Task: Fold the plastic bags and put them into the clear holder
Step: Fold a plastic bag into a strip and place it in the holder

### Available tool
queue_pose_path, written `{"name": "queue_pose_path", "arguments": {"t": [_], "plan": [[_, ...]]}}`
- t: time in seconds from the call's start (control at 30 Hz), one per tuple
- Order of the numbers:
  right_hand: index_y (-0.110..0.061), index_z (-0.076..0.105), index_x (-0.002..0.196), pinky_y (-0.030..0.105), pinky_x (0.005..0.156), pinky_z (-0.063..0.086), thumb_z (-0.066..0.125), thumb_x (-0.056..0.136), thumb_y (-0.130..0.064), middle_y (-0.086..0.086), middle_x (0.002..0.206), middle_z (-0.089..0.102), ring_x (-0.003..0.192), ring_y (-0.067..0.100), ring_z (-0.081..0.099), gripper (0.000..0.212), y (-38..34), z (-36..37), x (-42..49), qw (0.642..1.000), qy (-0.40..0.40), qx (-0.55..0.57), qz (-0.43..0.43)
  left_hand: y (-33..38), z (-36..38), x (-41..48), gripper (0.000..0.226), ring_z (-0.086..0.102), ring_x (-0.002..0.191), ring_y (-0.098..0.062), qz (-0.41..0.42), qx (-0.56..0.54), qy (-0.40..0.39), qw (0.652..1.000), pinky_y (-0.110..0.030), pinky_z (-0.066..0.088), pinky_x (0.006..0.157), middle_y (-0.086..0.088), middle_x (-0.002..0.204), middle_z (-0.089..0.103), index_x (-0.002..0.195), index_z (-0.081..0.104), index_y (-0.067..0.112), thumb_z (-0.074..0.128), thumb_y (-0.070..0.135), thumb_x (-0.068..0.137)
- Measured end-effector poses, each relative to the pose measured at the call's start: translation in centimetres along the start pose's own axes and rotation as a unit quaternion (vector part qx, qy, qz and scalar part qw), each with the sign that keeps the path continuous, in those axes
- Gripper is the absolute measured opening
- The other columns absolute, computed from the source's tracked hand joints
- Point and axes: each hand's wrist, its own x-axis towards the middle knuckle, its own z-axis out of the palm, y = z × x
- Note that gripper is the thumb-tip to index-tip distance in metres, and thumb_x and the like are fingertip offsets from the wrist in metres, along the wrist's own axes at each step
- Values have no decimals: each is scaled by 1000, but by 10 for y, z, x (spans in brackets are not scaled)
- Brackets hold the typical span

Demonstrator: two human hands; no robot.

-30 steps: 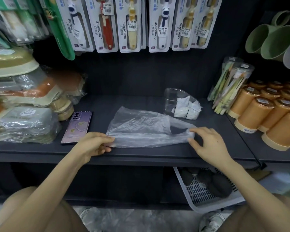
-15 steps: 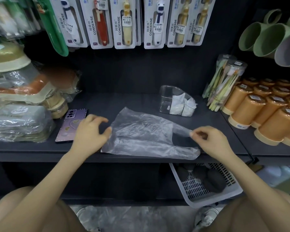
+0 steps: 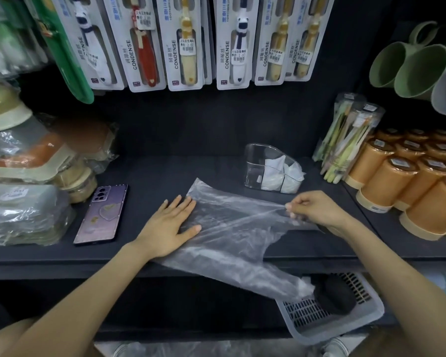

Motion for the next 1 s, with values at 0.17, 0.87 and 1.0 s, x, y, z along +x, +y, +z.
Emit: {"name": "queue_pose_path", "arguments": {"t": [0.17,0.87,1.0], "plan": [[-9,71,83,17,61,45,68,87,-13,-1,72,68,63,9,58,6,-3,-11,9,996,-84,-5,17,-2,-8,4,119,-2,148,-13,2,6,5,1000,-41,-6,120,12,157,2,153,12,31,-10,96,56],[-8,69,67,9,54,41,76,81,-17,-3,61,62,59,3,55,18,-43,44,47,990,-96,-103,22,-8,-3,30,120,-3,148,-9,-22,6,24,999,-19,-8,115,4,161,2,154,5,21,-23,88,58],[-13,62,58,16,60,43,74,83,-15,0,58,60,55,5,53,27,-49,45,67,990,-71,-121,-6,-5,-1,37,121,-3,149,-12,-60,10,35,998,-24,-5,118,1,162,2,154,4,20,-22,87,57]]}}
